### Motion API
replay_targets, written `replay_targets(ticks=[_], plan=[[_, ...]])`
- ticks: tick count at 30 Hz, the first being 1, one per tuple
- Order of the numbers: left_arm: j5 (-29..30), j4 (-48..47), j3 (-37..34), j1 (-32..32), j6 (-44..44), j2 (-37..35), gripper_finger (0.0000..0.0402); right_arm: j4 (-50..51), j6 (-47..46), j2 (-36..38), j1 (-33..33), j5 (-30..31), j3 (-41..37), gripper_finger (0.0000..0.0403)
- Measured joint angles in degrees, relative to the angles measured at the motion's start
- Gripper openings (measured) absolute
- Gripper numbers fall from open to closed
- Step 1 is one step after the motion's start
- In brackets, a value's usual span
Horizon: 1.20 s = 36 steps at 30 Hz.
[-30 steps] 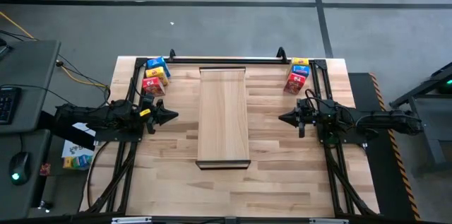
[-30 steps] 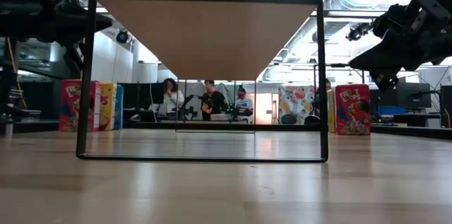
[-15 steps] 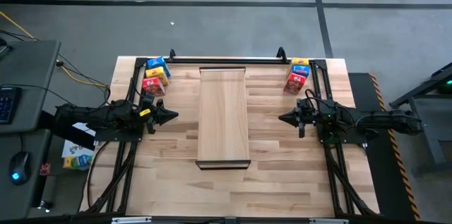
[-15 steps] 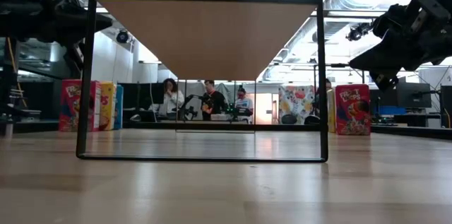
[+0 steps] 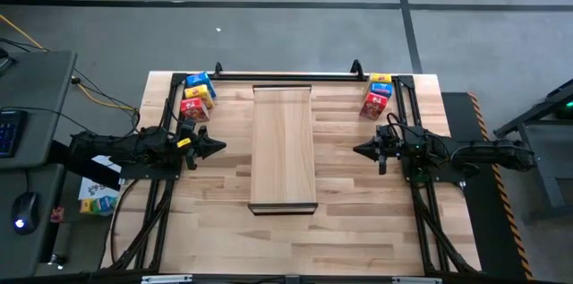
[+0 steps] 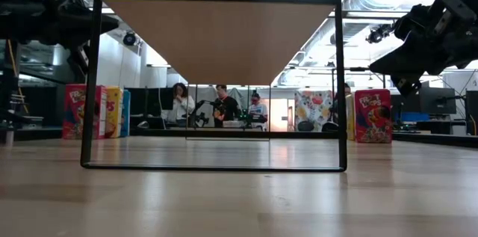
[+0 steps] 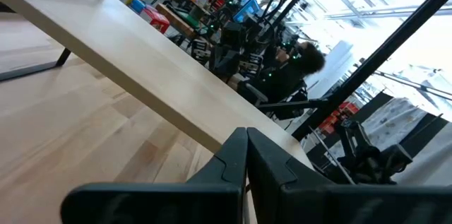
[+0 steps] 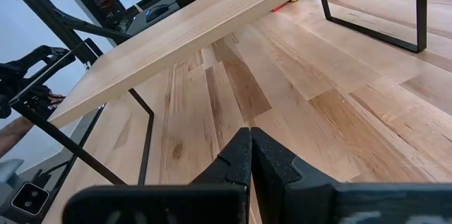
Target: Stack cereal on shelf
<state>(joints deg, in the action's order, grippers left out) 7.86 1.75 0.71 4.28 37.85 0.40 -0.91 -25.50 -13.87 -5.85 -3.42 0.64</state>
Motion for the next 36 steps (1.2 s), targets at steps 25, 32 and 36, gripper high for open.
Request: replay_targets(ticks=[25,32,36], plan=[[0.0,-0.01,-0.01,-0.01,-0.01,0.0,0.0001,0.01,0.0,0.0,0.01,0.0,-0.01,0.0],[0.0,-0.01,0.0,-0.01,0.02,0.02,0.0001,0.0,0.0,0.0,0.02,0.0,0.0,0.0],[0.0,0.0,0.0,0.0,0.0,0.0,0.0001,0.0,0.0,0.0,0.0,-0.01,-0.02,0.0]])
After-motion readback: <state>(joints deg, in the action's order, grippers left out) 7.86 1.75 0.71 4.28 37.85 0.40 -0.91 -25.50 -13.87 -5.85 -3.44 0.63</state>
